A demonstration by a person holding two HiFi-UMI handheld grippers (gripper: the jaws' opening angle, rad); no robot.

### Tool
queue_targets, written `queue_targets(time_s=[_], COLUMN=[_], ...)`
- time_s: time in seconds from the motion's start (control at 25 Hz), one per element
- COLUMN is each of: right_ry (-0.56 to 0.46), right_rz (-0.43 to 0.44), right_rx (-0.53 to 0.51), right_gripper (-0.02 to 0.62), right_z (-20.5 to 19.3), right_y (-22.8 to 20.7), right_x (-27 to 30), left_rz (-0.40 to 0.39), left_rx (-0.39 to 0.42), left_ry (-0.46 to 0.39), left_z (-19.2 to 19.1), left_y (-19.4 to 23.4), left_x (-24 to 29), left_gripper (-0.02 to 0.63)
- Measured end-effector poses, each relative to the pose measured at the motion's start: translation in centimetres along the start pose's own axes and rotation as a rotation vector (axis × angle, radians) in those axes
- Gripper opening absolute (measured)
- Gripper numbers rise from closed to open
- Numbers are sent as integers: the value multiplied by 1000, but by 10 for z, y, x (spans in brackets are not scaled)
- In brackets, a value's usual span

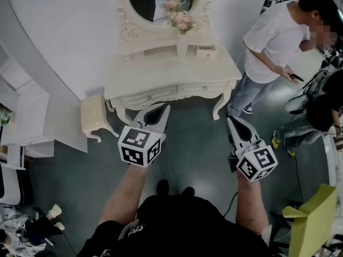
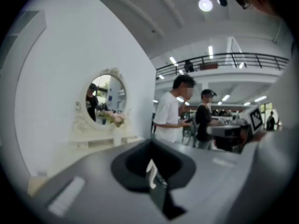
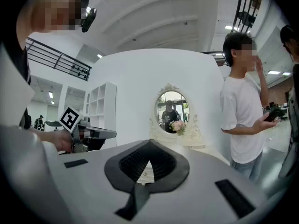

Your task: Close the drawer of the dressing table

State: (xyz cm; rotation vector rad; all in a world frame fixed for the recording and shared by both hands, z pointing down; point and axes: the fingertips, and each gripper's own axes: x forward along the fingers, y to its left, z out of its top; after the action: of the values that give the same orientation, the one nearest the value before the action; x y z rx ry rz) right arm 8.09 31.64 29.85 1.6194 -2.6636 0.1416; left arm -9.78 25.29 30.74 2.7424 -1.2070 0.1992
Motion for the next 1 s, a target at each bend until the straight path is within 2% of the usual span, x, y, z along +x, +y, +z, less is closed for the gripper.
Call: queue_targets(time_s=[0.56,1.0], right_ry=[25,-1], right_rz=[75,35], right_rx=[30,66], right_gripper=[-8,-6], right_z=[-12,-5], right_y=[43,77], right_x=[57,87], left_rz=[29,-17], left_rx=[-34,-25], left_ry=[6,-29], left_z=[-14,-3], left_y=[55,102], left_x=[-22,-42], left_gripper=[9,9])
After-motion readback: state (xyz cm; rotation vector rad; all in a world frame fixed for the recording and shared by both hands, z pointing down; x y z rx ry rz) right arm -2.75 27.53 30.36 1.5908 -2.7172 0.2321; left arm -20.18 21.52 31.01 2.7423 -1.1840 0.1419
